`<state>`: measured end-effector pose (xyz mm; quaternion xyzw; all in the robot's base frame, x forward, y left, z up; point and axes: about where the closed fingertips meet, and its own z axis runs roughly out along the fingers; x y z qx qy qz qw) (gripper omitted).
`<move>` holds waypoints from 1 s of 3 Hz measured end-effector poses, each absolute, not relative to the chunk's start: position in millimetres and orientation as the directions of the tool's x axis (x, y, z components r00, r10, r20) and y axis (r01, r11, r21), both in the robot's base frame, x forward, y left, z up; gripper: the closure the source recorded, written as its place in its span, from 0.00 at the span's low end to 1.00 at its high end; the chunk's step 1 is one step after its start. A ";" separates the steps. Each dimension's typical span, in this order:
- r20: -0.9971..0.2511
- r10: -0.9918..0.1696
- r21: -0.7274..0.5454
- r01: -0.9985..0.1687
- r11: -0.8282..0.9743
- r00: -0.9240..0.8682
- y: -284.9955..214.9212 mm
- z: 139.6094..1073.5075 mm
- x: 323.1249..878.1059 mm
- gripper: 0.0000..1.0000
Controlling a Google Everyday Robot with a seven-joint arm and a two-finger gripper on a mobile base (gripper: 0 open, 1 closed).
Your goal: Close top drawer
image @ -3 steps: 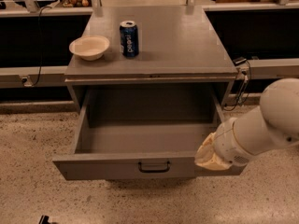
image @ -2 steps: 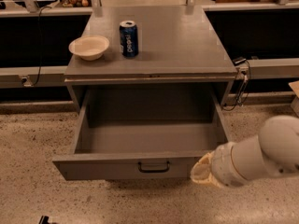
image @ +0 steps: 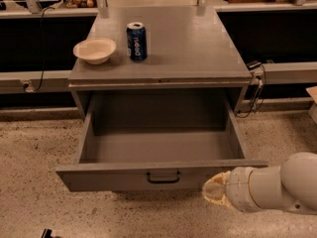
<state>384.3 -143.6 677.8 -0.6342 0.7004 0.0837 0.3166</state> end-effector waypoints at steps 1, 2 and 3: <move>-0.550 -0.835 -0.246 -0.950 0.191 -0.025 -133.7 650.6 385.8 1.00; -0.547 -0.835 -0.255 -0.938 0.235 -0.060 -135.2 621.2 399.1 1.00; -0.555 -0.826 -0.279 -0.914 0.293 -0.096 -143.3 606.9 415.1 1.00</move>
Offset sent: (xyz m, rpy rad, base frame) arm 0.0329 0.0040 -0.0934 -0.0047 0.0176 -0.1237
